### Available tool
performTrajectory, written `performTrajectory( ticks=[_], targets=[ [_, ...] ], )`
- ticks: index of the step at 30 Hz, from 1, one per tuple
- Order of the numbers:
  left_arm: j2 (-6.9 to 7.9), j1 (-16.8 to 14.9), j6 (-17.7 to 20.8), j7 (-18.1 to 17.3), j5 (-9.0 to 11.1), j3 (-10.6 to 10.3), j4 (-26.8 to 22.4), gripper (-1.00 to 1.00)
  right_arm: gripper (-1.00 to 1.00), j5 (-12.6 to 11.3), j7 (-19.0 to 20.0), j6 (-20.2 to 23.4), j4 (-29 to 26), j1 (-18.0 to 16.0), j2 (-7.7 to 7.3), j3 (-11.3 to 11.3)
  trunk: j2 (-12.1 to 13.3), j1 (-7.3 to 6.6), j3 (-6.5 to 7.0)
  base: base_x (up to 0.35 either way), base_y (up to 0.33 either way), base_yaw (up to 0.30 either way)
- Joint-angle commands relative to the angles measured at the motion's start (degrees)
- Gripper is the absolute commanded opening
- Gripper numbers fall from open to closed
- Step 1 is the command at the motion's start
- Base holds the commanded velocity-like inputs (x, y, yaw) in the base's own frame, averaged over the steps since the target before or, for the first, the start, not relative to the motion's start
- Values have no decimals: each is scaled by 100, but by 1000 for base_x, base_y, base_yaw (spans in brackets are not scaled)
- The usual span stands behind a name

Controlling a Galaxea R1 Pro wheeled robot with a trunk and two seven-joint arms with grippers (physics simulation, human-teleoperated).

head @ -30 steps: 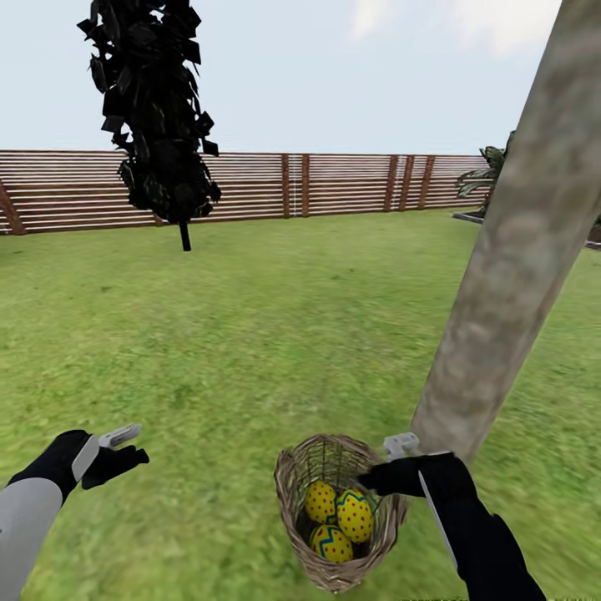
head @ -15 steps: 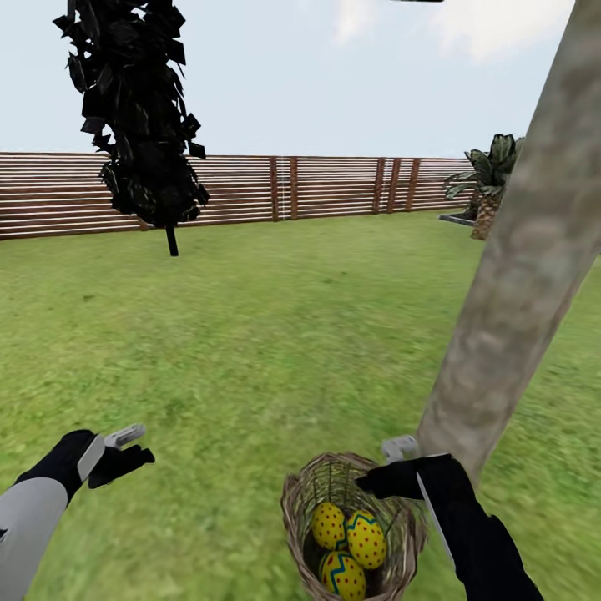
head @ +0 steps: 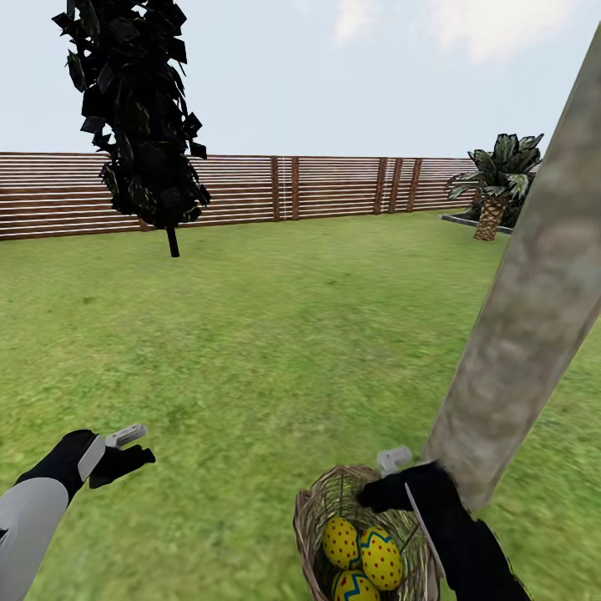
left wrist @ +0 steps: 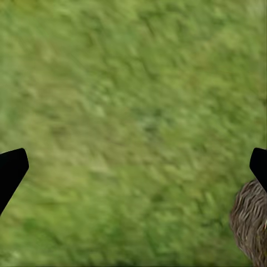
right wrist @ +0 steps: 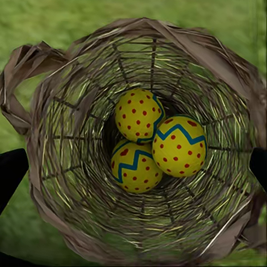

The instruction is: Take the three Easter eggs out of the wicker basket on the lawn in the garden, then place them on the lawn next to a single tree (choose any tree) so that all three eggs are next to the same tree and none are left in the basket.

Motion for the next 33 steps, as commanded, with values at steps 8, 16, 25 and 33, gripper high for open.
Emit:
performTrajectory(
  ticks=[8, 16, 25, 33],
  targets=[
    [-6, -2, 32, 24, 29, 18, 1, 100, 100, 42, -1126, -28, 277, -4, 223, 8, -3, -1, -5, 0, 0, 0],
    [-55, -2, 35, 16, 28, 11, -5, 100, 100, 7, -1105, -585, 337, -4, 224, 20, -3, -1, -5, 0, 0, 0],
    [-60, -2, 35, 16, 29, 9, 1, 100, 100, -3, -1089, -619, 361, -4, 231, 46, -283, 153, -131, 0, 0, 0],
    [-64, -2, 35, 18, 29, 9, 1, 100, 100, -3, -1084, -625, 355, -4, 230, 52, -604, 329, -275, 0, 0, 0]
  ],
)
